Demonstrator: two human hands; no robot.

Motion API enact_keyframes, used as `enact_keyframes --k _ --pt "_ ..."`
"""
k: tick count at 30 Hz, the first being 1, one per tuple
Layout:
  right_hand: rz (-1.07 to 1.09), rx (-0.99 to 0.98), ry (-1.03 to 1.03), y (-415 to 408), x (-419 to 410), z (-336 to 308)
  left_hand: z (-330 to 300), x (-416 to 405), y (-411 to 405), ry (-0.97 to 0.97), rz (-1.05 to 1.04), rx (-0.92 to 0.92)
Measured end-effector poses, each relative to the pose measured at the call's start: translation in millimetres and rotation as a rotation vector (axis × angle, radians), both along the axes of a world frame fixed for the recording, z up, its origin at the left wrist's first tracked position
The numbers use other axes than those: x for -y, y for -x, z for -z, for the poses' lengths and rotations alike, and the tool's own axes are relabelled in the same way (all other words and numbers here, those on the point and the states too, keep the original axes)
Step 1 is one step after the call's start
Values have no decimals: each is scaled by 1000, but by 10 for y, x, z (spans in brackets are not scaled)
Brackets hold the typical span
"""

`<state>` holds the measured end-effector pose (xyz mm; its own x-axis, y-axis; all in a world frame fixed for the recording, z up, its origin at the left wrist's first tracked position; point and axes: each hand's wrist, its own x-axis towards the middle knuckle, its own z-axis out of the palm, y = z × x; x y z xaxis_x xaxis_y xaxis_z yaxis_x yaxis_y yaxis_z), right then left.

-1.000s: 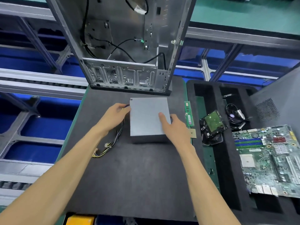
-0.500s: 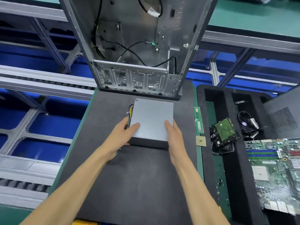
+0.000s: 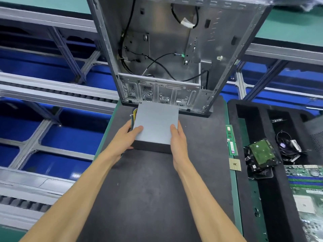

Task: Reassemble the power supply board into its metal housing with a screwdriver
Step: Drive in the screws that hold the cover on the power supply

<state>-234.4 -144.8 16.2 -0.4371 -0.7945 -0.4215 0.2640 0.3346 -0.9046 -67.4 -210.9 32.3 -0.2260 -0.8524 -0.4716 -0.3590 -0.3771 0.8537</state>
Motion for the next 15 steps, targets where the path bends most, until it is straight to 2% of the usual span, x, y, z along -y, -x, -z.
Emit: enact_keyframes --k 11,15 --pt "47 -31 29 114 20 17 104 -48 158 102 48 -23" --pt "56 -85 7 100 34 -4 138 -92 152 240 98 138"
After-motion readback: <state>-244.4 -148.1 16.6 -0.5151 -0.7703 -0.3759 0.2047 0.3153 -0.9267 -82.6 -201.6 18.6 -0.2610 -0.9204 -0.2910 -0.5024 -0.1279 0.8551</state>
